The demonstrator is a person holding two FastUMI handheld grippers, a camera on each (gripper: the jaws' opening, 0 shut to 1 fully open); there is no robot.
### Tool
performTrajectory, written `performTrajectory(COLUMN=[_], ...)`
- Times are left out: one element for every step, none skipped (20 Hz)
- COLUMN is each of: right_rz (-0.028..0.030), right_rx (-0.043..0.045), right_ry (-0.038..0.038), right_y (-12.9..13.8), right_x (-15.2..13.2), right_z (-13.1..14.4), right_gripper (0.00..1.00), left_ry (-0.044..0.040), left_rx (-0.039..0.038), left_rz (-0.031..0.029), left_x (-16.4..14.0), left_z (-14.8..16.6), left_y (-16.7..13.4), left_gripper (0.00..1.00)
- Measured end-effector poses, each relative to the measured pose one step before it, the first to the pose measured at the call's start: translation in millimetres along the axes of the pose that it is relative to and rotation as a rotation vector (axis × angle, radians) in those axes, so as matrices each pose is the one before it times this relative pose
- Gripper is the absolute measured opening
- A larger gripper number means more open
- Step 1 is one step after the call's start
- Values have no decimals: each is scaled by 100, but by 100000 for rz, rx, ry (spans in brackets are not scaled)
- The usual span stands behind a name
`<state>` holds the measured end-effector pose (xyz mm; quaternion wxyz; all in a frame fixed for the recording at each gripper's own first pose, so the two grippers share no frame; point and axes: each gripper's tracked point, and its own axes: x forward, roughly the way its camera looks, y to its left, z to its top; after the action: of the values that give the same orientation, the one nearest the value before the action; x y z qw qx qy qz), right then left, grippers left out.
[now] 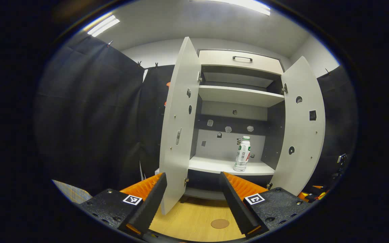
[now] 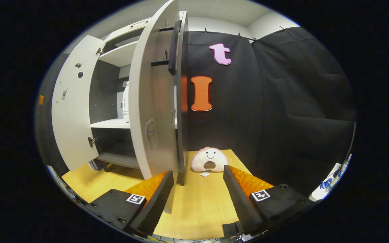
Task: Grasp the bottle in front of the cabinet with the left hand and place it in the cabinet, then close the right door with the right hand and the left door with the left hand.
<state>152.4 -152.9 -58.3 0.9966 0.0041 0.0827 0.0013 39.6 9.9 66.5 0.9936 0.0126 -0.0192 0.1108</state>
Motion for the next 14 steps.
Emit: performTrajectory(right_rz=[-2454,-2682,-2530,-1496,-673,-687,-726,131,855,1713,2387,1445,751,1478], right_rx=[-1728,-2929,-2469,-1188,-17,916,1531,1375,1107,464,-582,-1417,-1988,-1952], right_ry=[145,-950,-937,-571,-318,403,289,320,292,845,476,-154,-358,-591], right_y=[366,-156,-39,133,243,264,422,800,1063,1584,1822,1745,1678,1835], right_x=[-4,-74,-108,-20,-86,-64,-44,-114,-17,-93,17,58,240,202], right_z=[1,263,291,20,-52,-126,-134,-98,17,-93,47,173,164,251], right_gripper=[98,95,94,94,94,94,94,94,94,93,93,94,94,94], left_ry=[-270,-483,-48,199,534,269,178,114,-76,-35,-88,60,450,714], left_rx=[937,801,1249,1150,685,-7,-364,-419,-448,-740,-969,-1082,-640,-407], left_rz=[-1281,-1540,-1927,-1961,-2438,-2563,-2585,-2152,-1718,-1808,-2008,-1397,-878,120], left_x=[273,219,216,310,255,277,323,240,174,152,273,52,42,34], left_z=[8,34,-208,-239,-313,-258,-276,-222,-199,-148,-212,-157,-329,-266], left_y=[318,356,238,119,-155,-245,-276,-340,-172,-323,-302,-83,99,418], left_gripper=[95,95,95,95,95,95,95,95,95,95,95,95,95,94])
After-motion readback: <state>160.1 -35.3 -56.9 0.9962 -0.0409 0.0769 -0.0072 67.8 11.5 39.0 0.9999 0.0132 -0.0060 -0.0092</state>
